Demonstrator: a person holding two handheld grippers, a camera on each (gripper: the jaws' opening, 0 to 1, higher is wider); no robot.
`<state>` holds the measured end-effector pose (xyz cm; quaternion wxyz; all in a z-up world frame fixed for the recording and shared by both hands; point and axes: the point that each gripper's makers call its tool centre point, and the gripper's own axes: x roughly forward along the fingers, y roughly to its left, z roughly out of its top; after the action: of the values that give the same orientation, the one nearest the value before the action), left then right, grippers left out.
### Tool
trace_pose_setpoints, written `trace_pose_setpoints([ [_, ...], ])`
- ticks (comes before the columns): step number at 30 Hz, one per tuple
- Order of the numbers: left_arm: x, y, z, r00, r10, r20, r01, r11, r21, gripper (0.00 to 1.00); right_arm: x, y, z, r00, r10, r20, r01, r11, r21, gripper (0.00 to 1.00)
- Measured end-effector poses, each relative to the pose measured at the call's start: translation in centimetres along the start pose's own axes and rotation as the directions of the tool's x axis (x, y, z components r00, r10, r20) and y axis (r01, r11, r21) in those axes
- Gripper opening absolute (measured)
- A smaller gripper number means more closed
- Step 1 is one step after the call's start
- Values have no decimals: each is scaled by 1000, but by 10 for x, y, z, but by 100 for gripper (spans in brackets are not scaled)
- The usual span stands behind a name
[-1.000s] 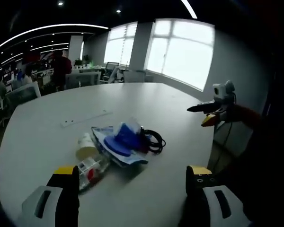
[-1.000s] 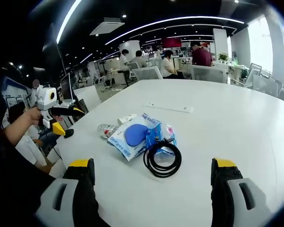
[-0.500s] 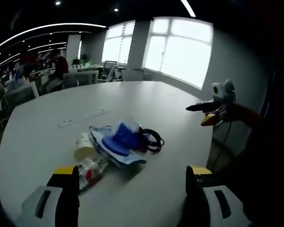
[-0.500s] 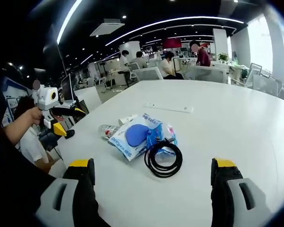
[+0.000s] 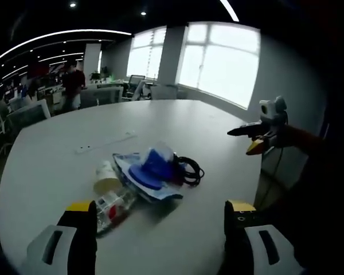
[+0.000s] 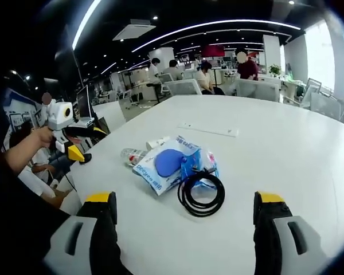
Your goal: Arrange the tabletop items into an orderly group along one side of the table until the central work area is clear of visible clutter.
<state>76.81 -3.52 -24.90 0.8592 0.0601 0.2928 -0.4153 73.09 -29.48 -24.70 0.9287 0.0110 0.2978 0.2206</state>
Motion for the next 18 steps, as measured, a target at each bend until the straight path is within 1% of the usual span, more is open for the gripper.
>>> trace_pose_setpoints([
  [4,2,2,-8,1000,1,-18,-1,1000,-2,90,5,2,0,1000,10,-7,-10,1000,2,95],
  [9,3,5,-10,999,5,-33,-4,1000,7,89,9,3,0,1000,13,-6,-13,1000,5,94],
  [14,6,11,-11,999,4,-48,-2,999,39,87,13,3,1,1000,11,-5,-11,1000,9,94],
  [15,7,15,-13,999,4,-53,-1,999,45,87,14,3,1,1000,10,-6,-10,1000,9,94],
  [18,10,21,-14,998,1,-68,4,997,75,85,15,2,-1,1000,7,-12,-6,1000,11,93],
])
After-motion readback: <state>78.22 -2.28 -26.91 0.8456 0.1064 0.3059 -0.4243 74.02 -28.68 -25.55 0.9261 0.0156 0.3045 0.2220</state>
